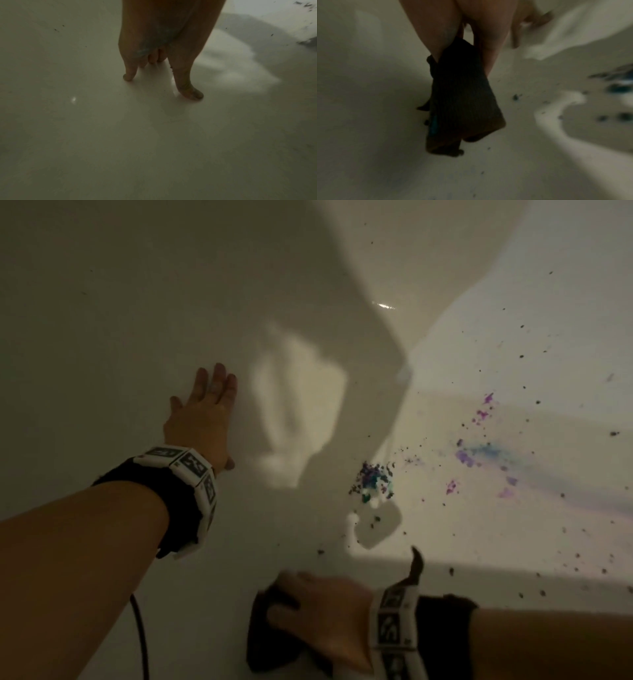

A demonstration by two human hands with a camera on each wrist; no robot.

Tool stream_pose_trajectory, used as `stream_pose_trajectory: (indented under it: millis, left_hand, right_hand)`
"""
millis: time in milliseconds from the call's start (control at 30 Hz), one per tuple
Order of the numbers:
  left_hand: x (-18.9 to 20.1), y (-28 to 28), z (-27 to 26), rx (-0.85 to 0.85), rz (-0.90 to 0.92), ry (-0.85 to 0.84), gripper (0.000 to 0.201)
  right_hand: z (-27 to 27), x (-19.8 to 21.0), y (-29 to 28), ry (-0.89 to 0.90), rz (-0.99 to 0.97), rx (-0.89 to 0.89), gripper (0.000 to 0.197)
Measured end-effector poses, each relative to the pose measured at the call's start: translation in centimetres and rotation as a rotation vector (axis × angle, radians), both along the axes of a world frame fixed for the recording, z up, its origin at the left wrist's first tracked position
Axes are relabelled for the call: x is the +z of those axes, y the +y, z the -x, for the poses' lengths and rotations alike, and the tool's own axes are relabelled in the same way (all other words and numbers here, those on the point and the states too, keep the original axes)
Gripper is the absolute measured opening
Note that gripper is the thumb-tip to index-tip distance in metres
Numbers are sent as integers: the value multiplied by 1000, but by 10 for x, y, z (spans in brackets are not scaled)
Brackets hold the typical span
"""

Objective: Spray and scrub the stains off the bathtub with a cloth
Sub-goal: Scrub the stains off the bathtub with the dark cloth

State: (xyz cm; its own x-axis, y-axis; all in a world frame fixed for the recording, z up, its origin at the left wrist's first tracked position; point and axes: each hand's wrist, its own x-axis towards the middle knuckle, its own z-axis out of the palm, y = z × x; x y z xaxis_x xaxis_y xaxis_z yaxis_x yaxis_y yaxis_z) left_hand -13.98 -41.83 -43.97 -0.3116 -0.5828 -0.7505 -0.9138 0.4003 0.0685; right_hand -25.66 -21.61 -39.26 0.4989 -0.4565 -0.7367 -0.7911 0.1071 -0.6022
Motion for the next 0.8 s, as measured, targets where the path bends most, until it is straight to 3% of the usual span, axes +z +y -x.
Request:
stream_pose_trajectory:
  millis: [33, 100, 133, 200, 267, 367, 433, 533, 600, 667, 733, 800]
  left_hand:
    - [0, 0, 0, 2, 0, 0, 125]
    - [-1, 0, 0, -3, -1, -7, 125]
    - [-2, 0, 0, -7, -2, -10, 125]
    - [-4, 0, -1, -6, -7, -11, 125]
    - [-5, 0, -1, -8, -8, -9, 125]
    - [-5, -1, 0, -12, -11, -13, 125]
    - [-4, -1, 0, -9, -11, -16, 125]
    - [-2, -1, 2, -6, 1, -8, 127]
    - [-2, -2, 3, -6, 5, -6, 127]
    - [-3, -2, 2, -13, 3, -15, 128]
    - [-4, -3, 1, -21, 6, -12, 129]
    - [-6, -3, 0, -22, 10, -6, 130]
  right_hand:
    - [-9, -6, 8, -54, 59, 191, 44]
    - [-21, -10, 16, -58, -72, 185, 48]
    - [-16, -14, 11, -13, -192, 70, 48]
    - [3, -26, -5, 69, -161, -115, 42]
    - [26, -25, -21, 131, -2, -275, 33]
    - [71, -37, -45, 404, 267, -301, 39]
    - [104, -38, -63, 552, 408, -525, 38]
    - [122, -31, -73, 653, 419, -713, 32]
    - [105, -25, -69, 496, 443, -685, 25]
    - [68, -10, -52, 195, 373, -643, 15]
    - [24, -1, -24, -35, 217, -478, 17]
    - [-19, 1, 3, -162, 64, -180, 31]
